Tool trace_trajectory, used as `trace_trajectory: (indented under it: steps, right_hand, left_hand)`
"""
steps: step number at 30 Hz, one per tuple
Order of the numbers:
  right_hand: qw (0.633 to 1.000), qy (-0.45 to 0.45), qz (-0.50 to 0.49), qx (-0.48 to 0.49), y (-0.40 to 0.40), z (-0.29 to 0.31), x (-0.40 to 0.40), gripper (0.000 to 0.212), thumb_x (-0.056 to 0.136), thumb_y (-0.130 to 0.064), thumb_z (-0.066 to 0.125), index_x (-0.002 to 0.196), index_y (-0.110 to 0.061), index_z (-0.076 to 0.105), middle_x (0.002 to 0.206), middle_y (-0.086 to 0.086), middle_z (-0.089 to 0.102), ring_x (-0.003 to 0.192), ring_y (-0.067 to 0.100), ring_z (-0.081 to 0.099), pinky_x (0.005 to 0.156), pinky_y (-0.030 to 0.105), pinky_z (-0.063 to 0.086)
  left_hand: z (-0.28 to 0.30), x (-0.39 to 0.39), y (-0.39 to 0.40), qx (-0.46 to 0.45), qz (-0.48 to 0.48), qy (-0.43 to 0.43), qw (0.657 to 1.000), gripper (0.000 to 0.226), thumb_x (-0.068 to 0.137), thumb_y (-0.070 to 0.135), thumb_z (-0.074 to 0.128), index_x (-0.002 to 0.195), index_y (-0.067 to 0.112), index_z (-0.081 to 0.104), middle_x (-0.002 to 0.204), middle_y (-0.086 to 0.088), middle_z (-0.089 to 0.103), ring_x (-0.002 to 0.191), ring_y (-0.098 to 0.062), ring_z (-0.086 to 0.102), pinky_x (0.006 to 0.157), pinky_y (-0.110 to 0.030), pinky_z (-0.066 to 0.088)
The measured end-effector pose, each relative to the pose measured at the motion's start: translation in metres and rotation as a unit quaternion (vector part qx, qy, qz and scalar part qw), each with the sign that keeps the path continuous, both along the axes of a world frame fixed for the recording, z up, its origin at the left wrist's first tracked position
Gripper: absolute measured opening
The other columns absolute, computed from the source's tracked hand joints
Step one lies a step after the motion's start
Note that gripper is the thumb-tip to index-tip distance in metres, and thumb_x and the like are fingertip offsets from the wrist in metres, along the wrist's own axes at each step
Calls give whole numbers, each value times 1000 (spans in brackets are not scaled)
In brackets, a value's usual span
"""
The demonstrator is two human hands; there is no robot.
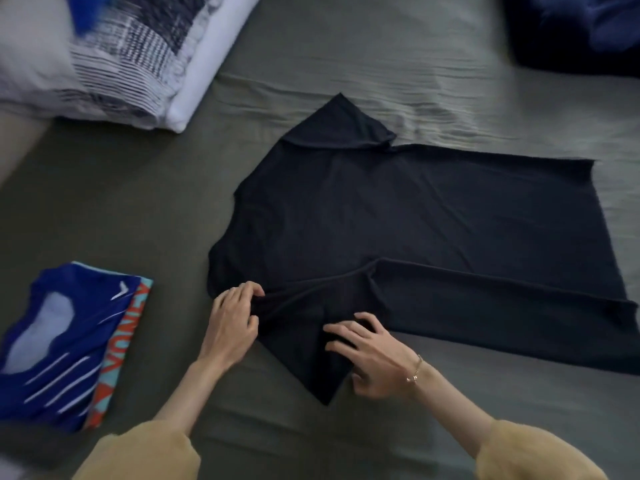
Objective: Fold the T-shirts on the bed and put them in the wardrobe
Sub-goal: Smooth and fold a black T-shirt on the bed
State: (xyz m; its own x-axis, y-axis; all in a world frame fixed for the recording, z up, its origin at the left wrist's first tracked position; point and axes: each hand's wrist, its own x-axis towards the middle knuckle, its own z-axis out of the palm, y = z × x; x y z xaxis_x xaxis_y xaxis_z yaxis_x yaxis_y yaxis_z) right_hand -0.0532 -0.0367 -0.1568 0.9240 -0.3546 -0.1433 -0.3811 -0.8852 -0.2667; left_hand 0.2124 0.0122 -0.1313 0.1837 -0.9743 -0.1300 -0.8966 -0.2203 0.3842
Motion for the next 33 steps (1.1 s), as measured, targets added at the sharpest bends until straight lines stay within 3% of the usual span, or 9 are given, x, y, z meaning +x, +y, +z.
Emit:
trace_trajectory:
  steps: [4, 6, 9, 13, 17, 25, 29, 31, 33]
  right_hand:
    - [999, -28, 2, -35, -4, -6, 18, 45, 58, -35, 59, 101, -22, 54, 112, -2, 58, 97, 13, 57, 92, 28, 31]
    - [998, -59, -24, -27, -11, -3, 29, 33, 63, -26, 47, 96, -22, 48, 97, -5, 60, 83, 12, 59, 85, 25, 32]
    - [985, -115, -127, 28, -27, 11, 48, 26, 69, -22, 39, 95, -20, 42, 80, -3, 61, 73, 18, 60, 78, 24, 33]
    - [949, -114, -286, 68, -58, 37, 77, 15, 96, -22, 44, 105, -10, 46, 87, 5, 63, 85, 27, 58, 68, 28, 28]
    - [930, -79, -346, 90, -95, 47, 106, 24, 97, -33, 44, 104, -10, 39, 77, -4, 49, 79, 28, 56, 65, 30, 28]
    - [886, -17, -450, 107, -156, 55, 135, 24, 99, -29, 36, 111, -9, 44, 106, 9, 62, 85, 26, 51, 79, 36, 33]
    - [893, 93, -410, 159, -167, 52, 132, 61, 82, -41, 63, 128, -12, 36, 120, 5, 53, 113, 24, 48, 95, 42, 38]
    - [902, 127, -390, 132, -169, 47, 131, 68, 76, -29, 68, 131, -10, 32, 122, 5, 49, 114, 24, 46, 91, 41, 40]
    - [910, 117, -387, 92, -172, 44, 131, 54, 79, -12, 59, 126, -8, 34, 120, 7, 50, 103, 25, 50, 76, 36, 41]
  left_hand:
    - [0, 23, 6, 26, -64, 44, 997, 60, 59, -13, 46, 108, 21, 52, 113, 13, 52, 109, -7, 47, 108, -19, 23]
    - [0, 33, 6, 31, -101, 51, 993, 62, 58, -10, 47, 110, 22, 53, 119, 14, 49, 113, -4, 44, 102, -10, 20]
    - [0, 42, 2, 38, -125, 69, 989, 49, 65, -2, 53, 107, 24, 56, 117, 18, 48, 112, -1, 44, 98, -13, 29]
    - [2, 49, -13, 67, -40, 163, 984, 15, 87, 22, 54, 97, 25, 64, 108, 20, 57, 107, -2, 51, 91, -23, 41]
    - [9, 52, -34, 121, 126, 274, 946, 42, 99, 28, 46, 137, 10, 49, 139, 0, 50, 133, -17, 41, 103, -21, 30]
    - [6, 68, -68, 150, 87, 153, 973, 46, 103, 34, 31, 144, 14, 38, 143, -8, 47, 131, -24, 43, 103, -33, 36]
    - [1, 78, -81, 182, 92, 172, 964, 47, 103, 35, 32, 145, 14, 35, 145, -7, 44, 134, -24, 40, 105, -32, 33]
    - [-1, 84, -87, 194, 116, 217, 950, 47, 100, 32, 40, 143, 14, 39, 145, -6, 45, 133, -20, 41, 105, -29, 32]
    - [-4, 88, -93, 199, 134, 239, 941, 46, 97, 30, 47, 140, 13, 45, 141, -7, 49, 129, -19, 46, 102, -27, 34]
